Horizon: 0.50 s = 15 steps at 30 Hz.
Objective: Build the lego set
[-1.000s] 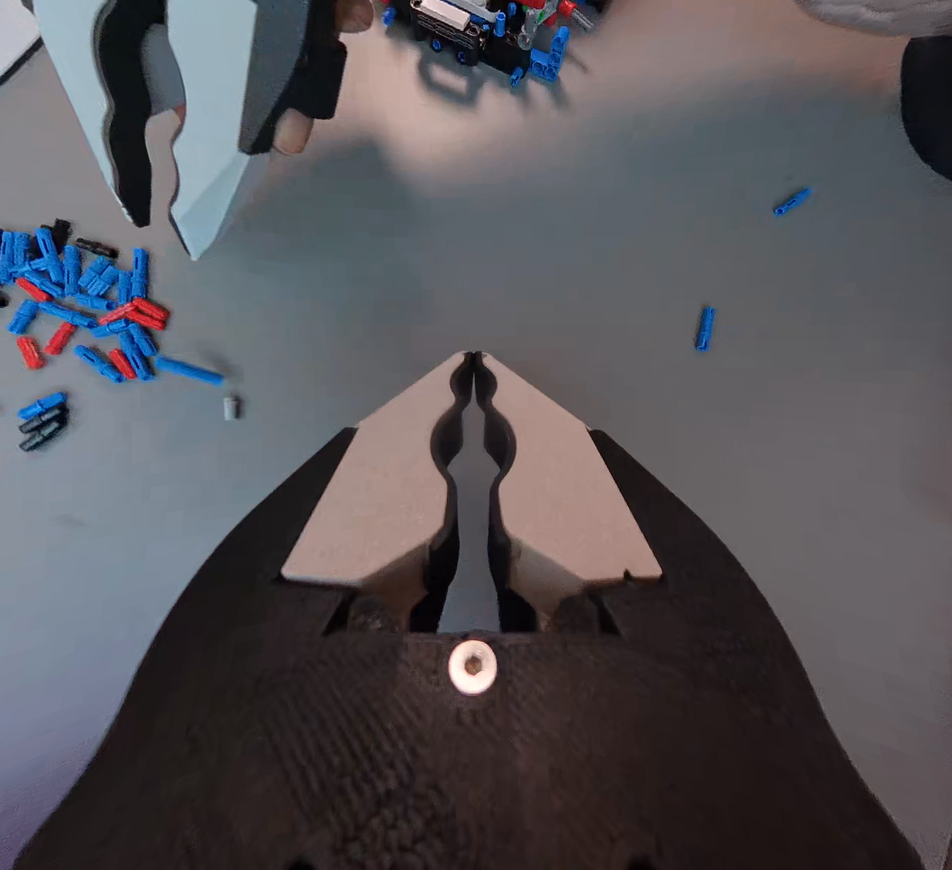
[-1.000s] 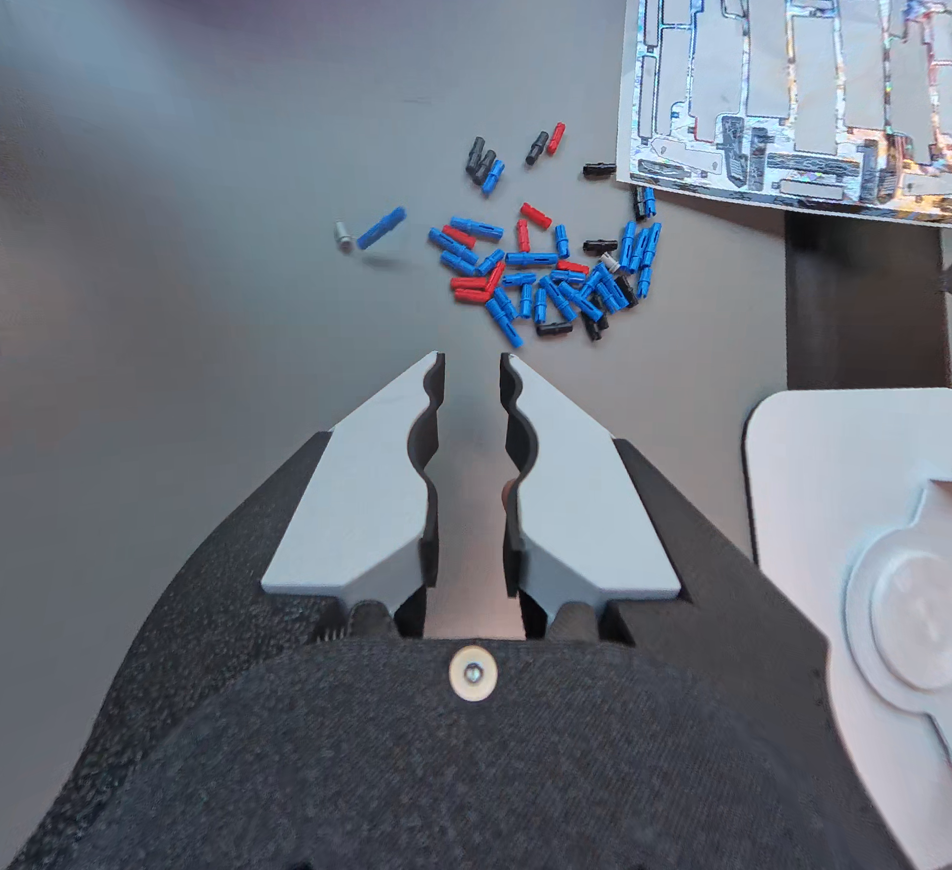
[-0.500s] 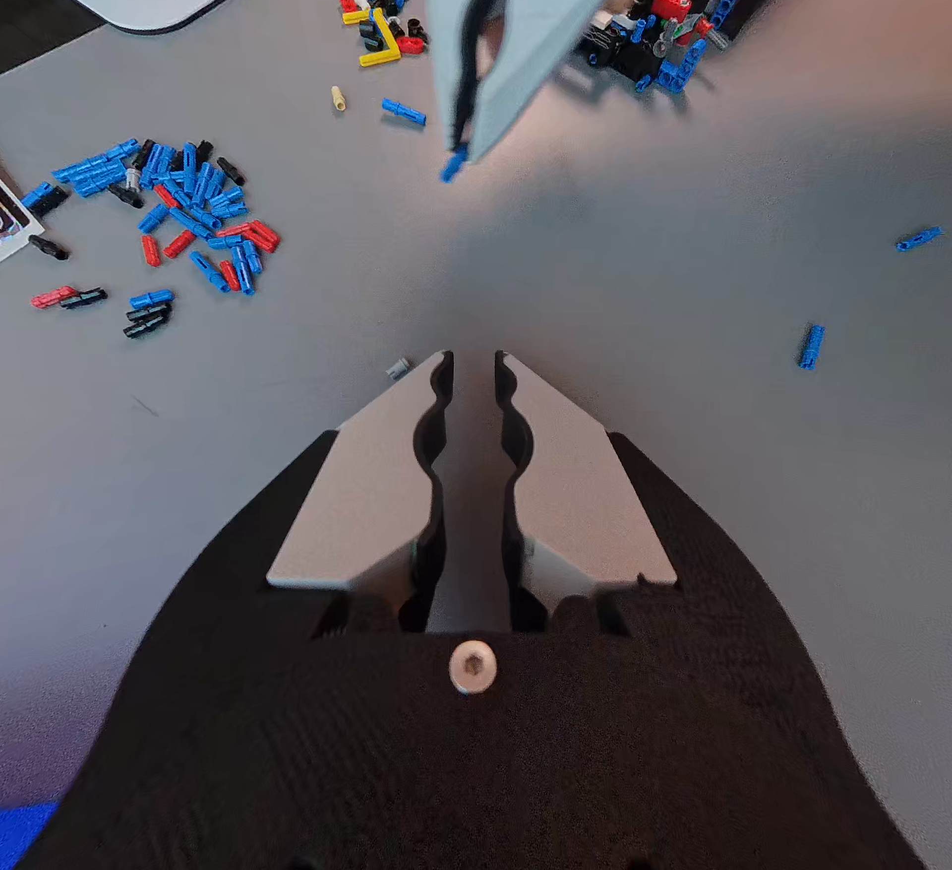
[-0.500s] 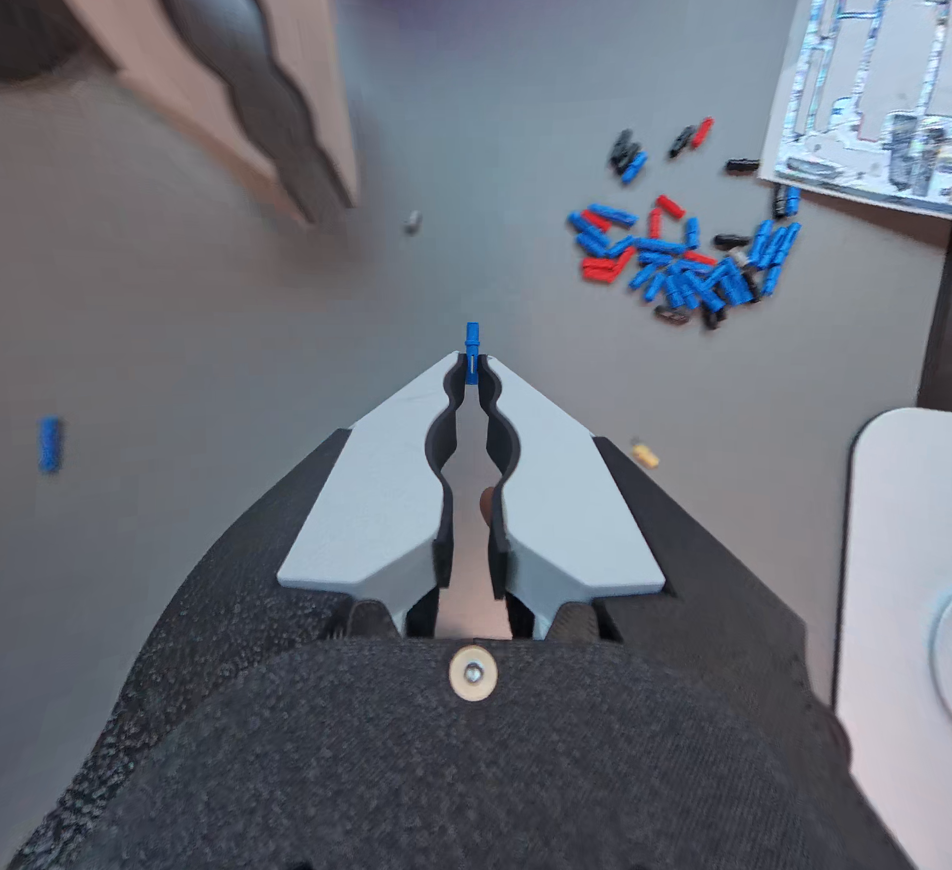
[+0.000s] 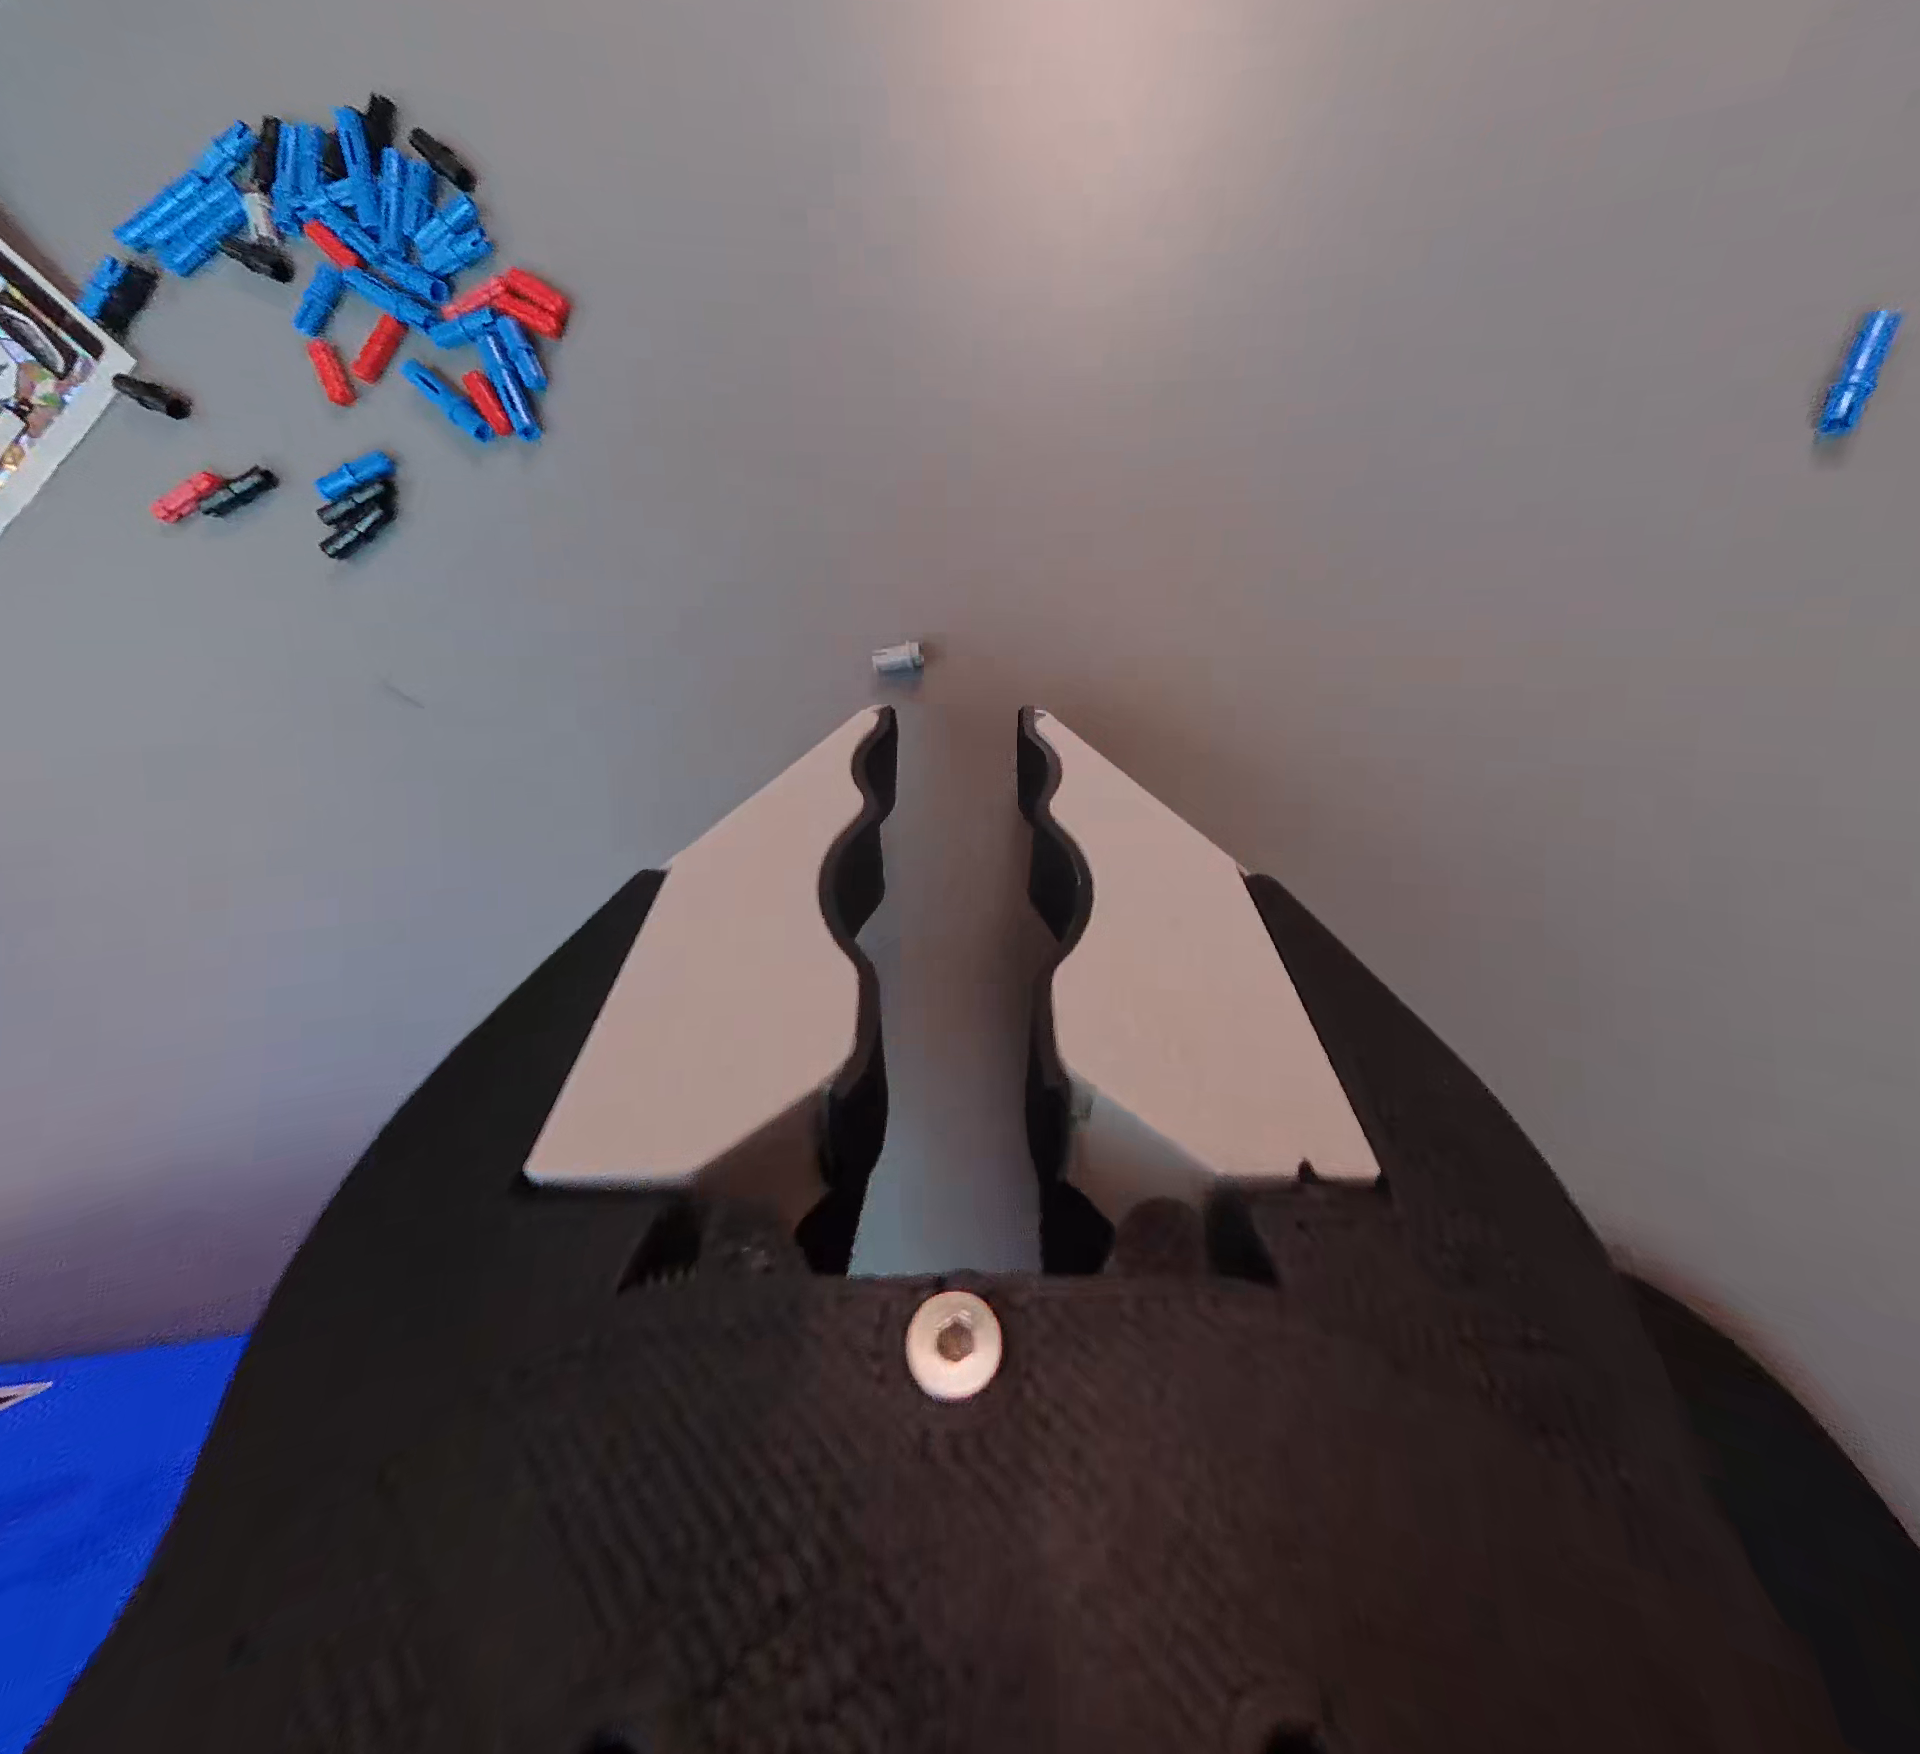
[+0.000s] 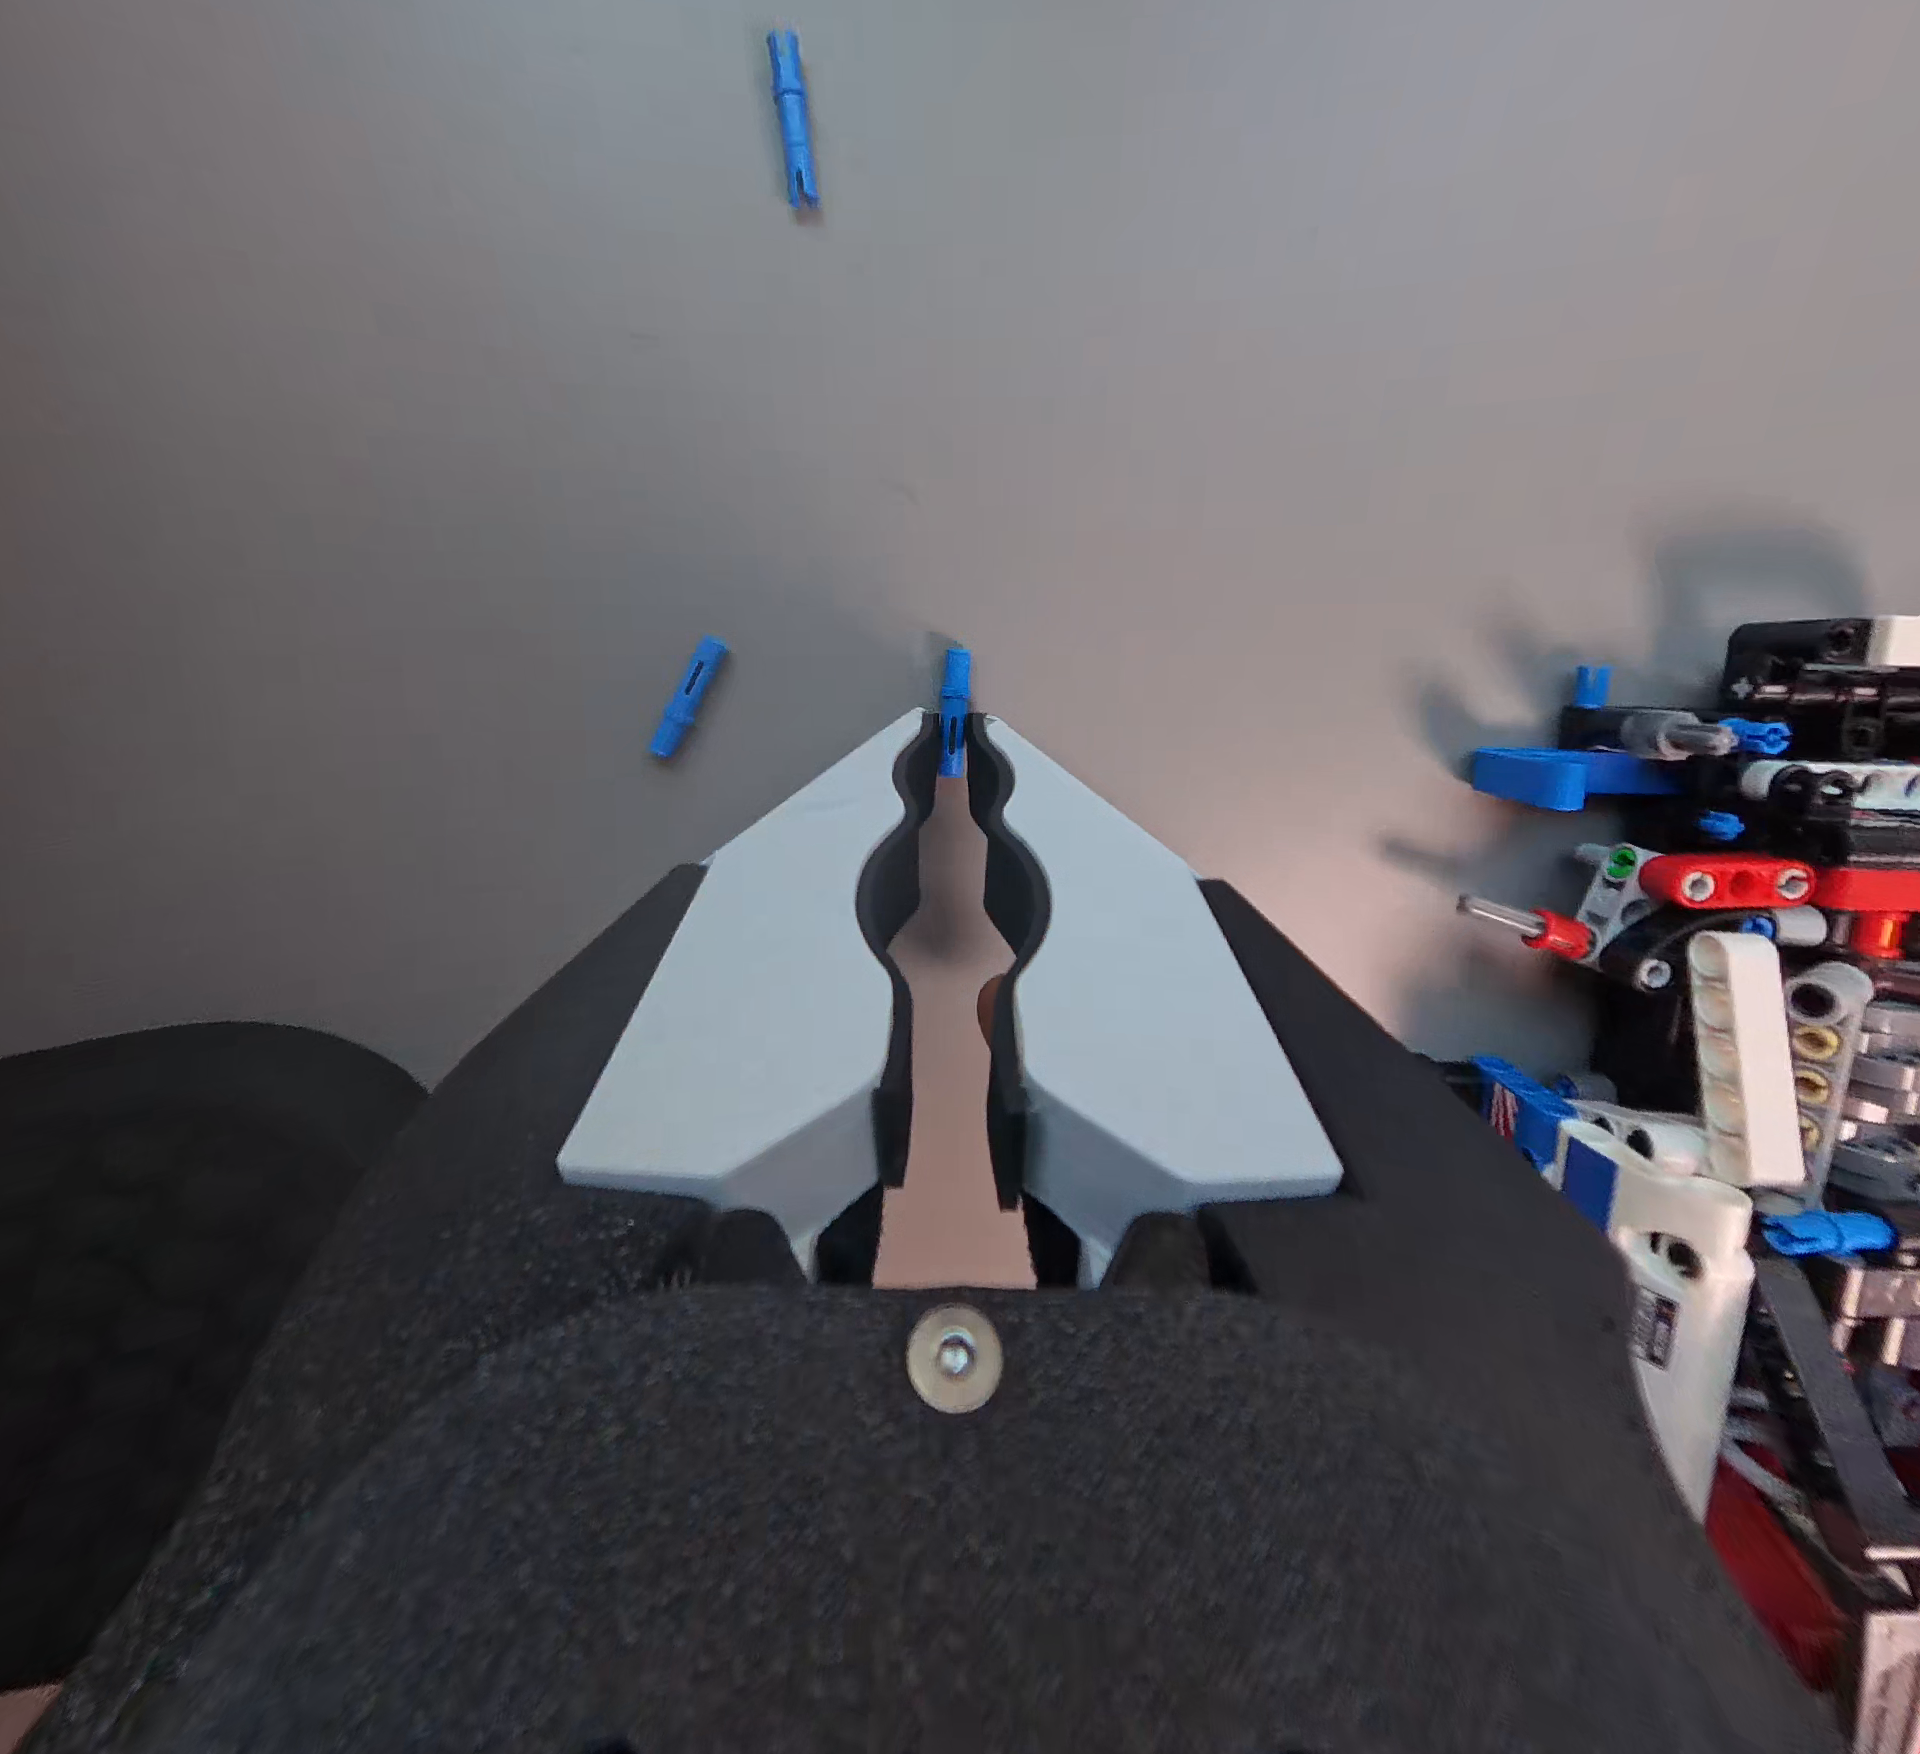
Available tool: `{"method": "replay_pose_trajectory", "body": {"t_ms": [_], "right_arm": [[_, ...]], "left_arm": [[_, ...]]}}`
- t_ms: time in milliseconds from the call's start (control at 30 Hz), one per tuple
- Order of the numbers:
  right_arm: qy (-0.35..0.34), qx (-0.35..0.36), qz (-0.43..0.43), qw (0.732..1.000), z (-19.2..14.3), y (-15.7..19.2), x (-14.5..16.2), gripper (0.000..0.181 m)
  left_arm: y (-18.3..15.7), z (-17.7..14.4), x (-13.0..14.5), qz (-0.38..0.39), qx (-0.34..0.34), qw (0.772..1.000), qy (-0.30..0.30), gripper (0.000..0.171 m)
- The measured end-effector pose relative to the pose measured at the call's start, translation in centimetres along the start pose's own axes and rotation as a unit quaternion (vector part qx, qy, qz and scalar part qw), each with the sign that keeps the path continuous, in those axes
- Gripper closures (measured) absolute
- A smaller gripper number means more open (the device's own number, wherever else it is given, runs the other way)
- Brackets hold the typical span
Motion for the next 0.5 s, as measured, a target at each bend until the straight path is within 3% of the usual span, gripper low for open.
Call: {"method": "replay_pose_trajectory", "body": {"t_ms": [300, 400, 500], "right_arm": [[-0.069, 0.081, -0.034, 0.994, -3.8, -5.0, -5.6, 0.166], [-0.097, 0.111, 0.006, 0.989, -5.0, -8.2, -6.2, 0.166], [-0.12, 0.132, 0.085, 0.98, -6.0, -11.9, -6.0, 0.167]], "left_arm": [[0.3, 1.1, 0.1, -0.016, -0.001, 1.0, 0.001, 0.152], [0.6, 1.9, -0.4, -0.039, -0.003, 0.999, 0.003, 0.168], [0.9, 2.5, -1.1, -0.036, -0.024, 0.999, 0.007, 0.17]]}}
Point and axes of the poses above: each gripper's, where its closed fingertips meet, z out along the fingers, x out of its underside, y = z × x across the jaws, the point moved 3 cm from there along -z, back along the fingers, and after that the axes turned 15 degrees about -x, right-handed, at the moved point
